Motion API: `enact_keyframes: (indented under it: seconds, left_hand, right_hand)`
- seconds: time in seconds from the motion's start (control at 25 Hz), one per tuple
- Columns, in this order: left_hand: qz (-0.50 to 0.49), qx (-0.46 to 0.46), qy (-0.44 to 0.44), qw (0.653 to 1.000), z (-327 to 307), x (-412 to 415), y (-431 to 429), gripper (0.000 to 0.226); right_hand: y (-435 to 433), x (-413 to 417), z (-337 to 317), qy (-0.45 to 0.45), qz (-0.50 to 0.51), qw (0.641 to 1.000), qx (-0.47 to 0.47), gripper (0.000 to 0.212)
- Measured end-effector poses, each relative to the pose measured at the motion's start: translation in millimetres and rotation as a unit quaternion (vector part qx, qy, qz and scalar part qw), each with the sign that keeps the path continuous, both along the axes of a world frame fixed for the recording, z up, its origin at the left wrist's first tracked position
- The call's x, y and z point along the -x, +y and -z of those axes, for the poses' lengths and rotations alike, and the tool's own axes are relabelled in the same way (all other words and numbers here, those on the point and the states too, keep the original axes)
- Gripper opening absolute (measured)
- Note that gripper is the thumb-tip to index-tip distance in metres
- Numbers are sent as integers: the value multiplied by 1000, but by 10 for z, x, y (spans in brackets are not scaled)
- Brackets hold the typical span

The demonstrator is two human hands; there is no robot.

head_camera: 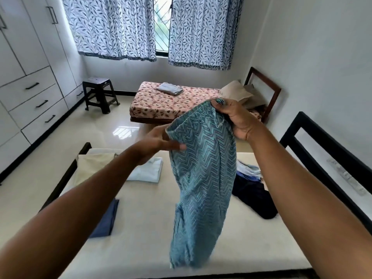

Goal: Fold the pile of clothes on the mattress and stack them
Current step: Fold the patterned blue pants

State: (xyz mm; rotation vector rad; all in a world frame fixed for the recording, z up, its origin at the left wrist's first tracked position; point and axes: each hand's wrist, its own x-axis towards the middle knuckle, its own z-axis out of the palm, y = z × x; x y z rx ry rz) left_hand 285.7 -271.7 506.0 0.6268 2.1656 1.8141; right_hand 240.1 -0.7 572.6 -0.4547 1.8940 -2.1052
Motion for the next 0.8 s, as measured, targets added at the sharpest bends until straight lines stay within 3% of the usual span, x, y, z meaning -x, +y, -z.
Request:
enact_keyframes:
  seconds: [0.08,0.2,0.28,0.36,0.44,0.56,0.8]
  left_hand:
    - [-80,-81,-6,993,-49,-12,76,34]
    - [-104,-178,-35,978,-52,-2,121,49]
    - [-94,-114,-101,984,199,0,145,64]
    - [-174,-16,-201,964,704,-33,138,70]
    - [-268,26,-284,920,1215,-130,78,53]
    - [-227,48,-375,898,1619,-282,20,34]
    - [-178,-24,-346,921,1583,-144,254,24]
  right_hand:
    - [49,6,48,5,8,1000,-5,21]
    - [114,6,29,11,17,1000,22,22]
    - [109,0,-51,22,34,999,31,20]
    - [76,-14,-126,35,56,997,30,17]
    - [72,-8,-171,51,75,995,28,19]
    - [60,9,-253,68,97,992,41,28]
    - [41,108,-413,52,82,994,59,21]
